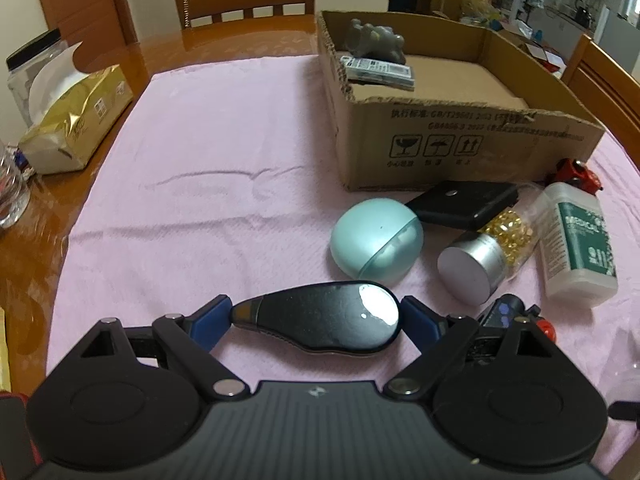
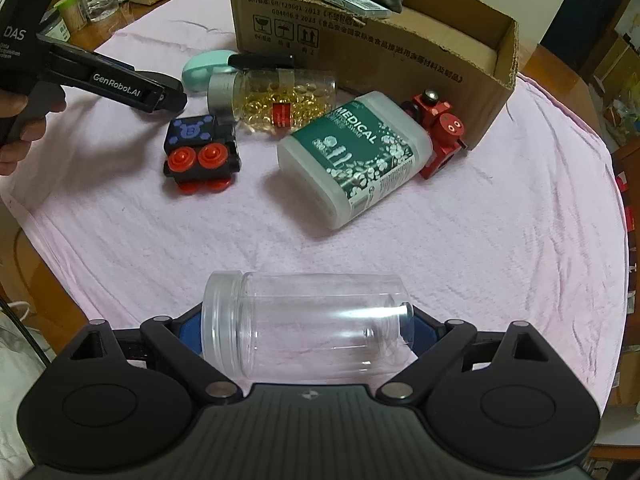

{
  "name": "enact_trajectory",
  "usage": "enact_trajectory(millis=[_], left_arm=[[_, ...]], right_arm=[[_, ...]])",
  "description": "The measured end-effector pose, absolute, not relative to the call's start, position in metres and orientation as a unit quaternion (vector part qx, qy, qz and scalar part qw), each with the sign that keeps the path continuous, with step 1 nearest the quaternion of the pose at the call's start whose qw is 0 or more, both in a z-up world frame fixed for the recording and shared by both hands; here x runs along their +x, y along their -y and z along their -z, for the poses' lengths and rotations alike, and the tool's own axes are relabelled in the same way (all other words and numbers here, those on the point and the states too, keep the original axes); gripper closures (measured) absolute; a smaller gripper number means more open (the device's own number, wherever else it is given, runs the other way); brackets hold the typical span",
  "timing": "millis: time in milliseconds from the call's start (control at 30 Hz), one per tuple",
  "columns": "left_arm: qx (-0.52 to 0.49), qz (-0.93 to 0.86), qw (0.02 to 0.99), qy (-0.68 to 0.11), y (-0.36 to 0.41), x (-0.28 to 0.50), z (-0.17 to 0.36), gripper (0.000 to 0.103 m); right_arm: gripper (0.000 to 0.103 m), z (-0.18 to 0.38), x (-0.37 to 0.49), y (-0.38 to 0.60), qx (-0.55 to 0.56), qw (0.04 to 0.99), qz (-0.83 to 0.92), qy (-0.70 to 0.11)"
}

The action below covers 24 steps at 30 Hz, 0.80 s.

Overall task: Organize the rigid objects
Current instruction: 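Carry the black oval case and clear jar over the box, open the left gripper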

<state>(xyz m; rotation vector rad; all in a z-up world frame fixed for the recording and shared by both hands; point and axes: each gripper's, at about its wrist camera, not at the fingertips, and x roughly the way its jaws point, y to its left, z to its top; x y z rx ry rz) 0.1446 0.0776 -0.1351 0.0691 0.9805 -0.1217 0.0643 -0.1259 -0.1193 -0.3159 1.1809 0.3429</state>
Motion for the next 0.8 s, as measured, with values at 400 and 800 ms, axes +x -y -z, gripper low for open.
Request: enact_trajectory(millis=[400,800], left_arm=[[0.078,0.158,0.876,-0.449,-0.067,0.148,0.059,0.014],[0.11,0.199,0.891,-0.393,-0.028,0.19,0.016,0.013]], right_arm=[[0.007,0.071,0.096,0.134,-0.103,0.824,-0.181,-0.528],[0.007,0.021,0.145,0.143,-0.093,0.855,-0.196,-0.471]])
